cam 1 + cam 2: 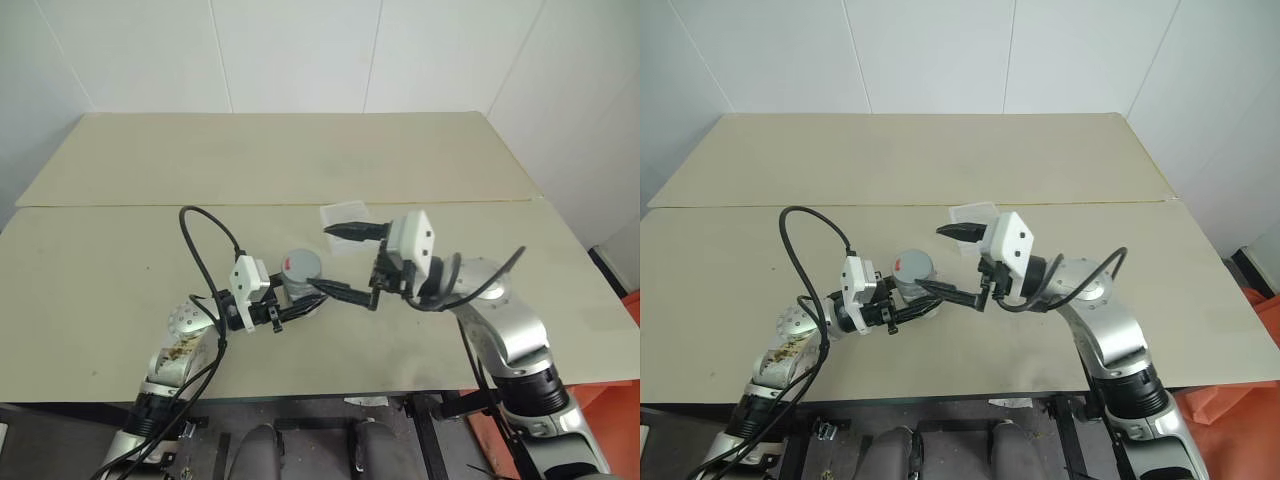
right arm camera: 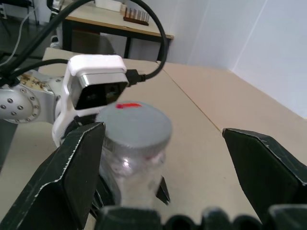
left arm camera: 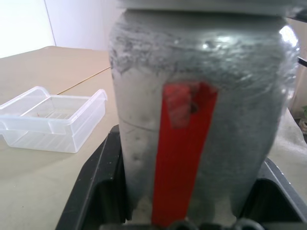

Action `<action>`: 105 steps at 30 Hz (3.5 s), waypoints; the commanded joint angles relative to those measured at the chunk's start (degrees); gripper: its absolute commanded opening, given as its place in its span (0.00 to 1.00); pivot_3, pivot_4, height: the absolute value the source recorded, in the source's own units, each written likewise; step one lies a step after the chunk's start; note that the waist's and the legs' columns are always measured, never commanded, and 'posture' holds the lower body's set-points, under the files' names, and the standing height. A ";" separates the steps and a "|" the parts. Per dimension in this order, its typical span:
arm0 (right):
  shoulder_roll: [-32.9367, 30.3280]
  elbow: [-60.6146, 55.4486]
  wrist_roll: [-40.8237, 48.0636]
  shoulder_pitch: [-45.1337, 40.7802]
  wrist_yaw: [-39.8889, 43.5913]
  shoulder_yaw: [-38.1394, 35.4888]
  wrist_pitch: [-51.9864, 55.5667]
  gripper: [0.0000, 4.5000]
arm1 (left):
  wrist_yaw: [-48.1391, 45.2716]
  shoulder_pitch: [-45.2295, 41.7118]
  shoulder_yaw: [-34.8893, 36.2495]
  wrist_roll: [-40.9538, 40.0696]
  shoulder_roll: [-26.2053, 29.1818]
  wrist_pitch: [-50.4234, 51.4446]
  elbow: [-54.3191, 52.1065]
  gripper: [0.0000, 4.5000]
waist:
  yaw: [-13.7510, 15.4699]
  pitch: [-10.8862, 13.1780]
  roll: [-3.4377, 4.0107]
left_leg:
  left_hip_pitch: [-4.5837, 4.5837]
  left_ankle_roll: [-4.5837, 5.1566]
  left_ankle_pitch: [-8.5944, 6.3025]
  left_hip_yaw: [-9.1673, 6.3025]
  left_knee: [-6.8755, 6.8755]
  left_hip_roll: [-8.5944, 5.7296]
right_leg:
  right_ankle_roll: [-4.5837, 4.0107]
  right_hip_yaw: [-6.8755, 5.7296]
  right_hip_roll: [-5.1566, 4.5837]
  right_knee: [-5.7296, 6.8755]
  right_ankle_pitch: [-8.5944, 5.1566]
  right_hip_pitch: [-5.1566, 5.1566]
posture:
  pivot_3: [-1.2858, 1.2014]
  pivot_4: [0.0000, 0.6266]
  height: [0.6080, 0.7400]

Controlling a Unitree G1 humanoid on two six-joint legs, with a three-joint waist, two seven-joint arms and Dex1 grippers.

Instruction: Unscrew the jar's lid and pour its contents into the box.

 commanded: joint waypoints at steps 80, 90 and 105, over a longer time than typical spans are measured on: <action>3.11 -4.48 2.35 -2.22 3.94 5.52 4.58 0.59 | -0.05 -3.30 -0.82 1.70 -2.02 -4.56 0.59 0.50 | -0.04 0.00 0.00 | 0.00 0.00 0.00 -0.01 0.01 0.02 | -0.01 0.00 0.02 0.02 0.01 0.00 | 0.52 0.24 1.00; 4.01 -4.42 2.31 -2.63 3.33 4.68 3.49 0.59 | -0.37 -3.39 -0.98 1.99 -2.68 -5.37 1.35 0.50 | -0.04 0.00 0.00 | 0.00 0.00 0.00 -0.01 0.02 0.02 | -0.01 0.00 0.02 0.02 0.01 0.00 | 0.52 0.24 1.00; 1.18 -6.76 5.97 -0.89 0.54 -1.03 6.68 0.87 | -0.70 -3.37 -0.85 1.71 -3.02 -5.73 1.86 0.50 | 0.04 0.00 0.00 | -0.01 0.00 0.00 -0.01 0.01 0.01 | -0.03 0.00 0.01 -0.01 0.02 0.01 | 0.52 0.24 1.00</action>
